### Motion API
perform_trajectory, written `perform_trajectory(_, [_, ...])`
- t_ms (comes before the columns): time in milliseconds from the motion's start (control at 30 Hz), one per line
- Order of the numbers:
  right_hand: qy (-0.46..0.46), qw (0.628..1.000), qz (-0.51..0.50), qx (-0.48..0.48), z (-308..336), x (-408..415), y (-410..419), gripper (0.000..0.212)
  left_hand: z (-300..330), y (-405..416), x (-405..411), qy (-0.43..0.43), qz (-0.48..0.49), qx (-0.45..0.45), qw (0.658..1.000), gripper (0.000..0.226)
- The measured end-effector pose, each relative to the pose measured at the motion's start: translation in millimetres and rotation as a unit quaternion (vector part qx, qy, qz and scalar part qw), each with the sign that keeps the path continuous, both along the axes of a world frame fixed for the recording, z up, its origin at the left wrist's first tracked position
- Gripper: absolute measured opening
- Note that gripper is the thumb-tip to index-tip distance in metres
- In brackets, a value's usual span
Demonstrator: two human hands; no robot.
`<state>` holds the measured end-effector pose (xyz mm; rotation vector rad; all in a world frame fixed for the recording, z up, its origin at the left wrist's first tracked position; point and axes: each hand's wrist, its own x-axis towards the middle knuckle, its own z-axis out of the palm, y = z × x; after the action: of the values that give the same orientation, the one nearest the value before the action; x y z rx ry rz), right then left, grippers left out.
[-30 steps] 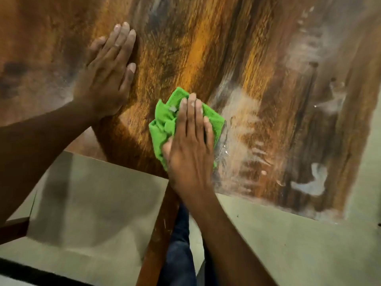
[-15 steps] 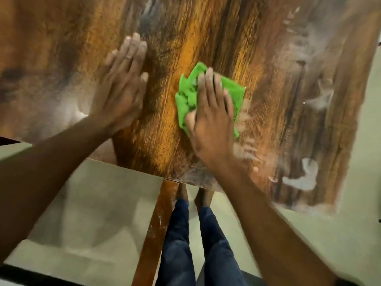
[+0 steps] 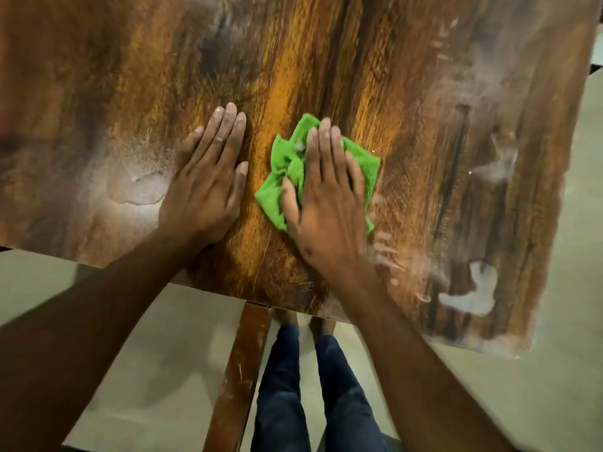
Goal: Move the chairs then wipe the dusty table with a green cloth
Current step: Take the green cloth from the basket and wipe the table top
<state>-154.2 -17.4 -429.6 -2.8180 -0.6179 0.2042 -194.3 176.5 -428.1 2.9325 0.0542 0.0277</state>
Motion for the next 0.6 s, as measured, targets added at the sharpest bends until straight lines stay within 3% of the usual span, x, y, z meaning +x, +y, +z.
perform_trajectory(133, [-0.024,0.999,0.027,-0.003,0,90,3,0.075,1,0,0,0.011,0.002,0.003,1.0,0.063])
perform_trajectory(233, [-0.014,1.0,0.014,-0.015,4,97,10,0.075,2,0,0,0.012,0.003,-0.002,1.0,0.063])
perform_trajectory(367, [-0.007,1.0,-0.014,0.012,9,51,8,0.075,2,0,0,0.014,0.004,0.003,1.0,0.063])
perform_trajectory(600, [0.064,0.998,0.018,-0.011,16,-102,-34,0.072,0,1,0,0.011,0.0,-0.001,1.0,0.062])
